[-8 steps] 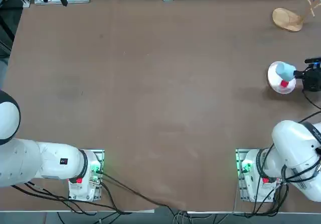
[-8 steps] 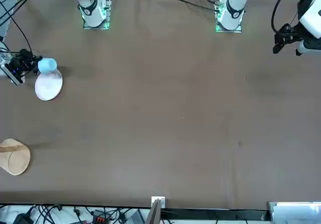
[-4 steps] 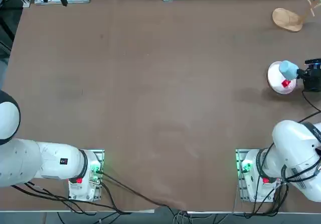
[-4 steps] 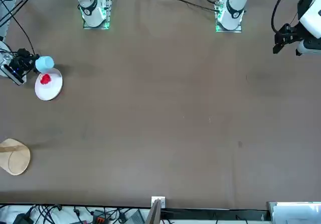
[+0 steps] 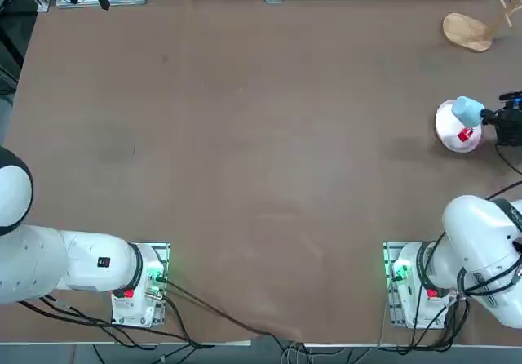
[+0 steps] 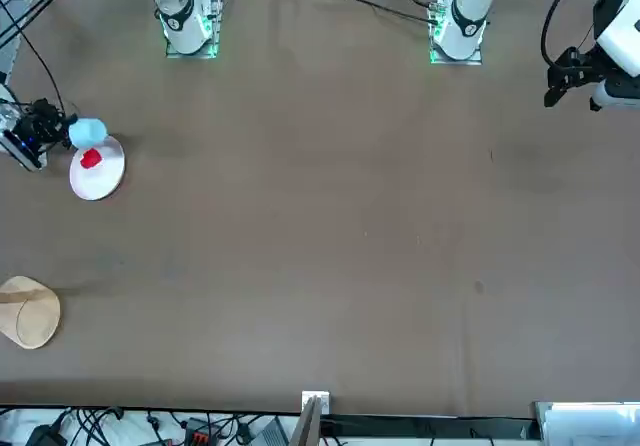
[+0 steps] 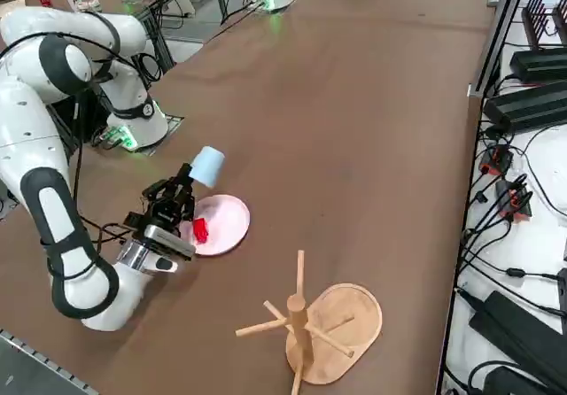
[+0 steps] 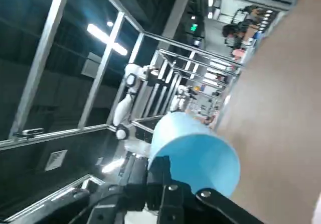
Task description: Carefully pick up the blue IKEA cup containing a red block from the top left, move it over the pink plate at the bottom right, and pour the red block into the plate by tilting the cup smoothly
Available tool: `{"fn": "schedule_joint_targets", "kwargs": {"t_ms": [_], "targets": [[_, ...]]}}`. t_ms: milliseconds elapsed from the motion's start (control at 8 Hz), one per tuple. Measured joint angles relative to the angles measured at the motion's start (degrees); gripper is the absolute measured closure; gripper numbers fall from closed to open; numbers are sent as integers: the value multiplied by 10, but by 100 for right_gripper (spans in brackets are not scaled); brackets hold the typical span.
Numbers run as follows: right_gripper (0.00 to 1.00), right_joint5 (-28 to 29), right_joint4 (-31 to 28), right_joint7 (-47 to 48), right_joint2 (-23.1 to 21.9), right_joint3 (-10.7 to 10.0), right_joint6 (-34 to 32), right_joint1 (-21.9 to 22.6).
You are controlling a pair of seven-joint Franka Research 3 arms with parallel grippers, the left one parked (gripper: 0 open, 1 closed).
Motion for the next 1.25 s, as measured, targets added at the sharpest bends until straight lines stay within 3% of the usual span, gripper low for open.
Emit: {"fn": "schedule_joint_targets", "kwargs": {"t_ms": [625,1250], "targets": [[98,-1,-164,78,-231,8,180,65],[98,-24,-294,259,-431,9,405,184]]}}
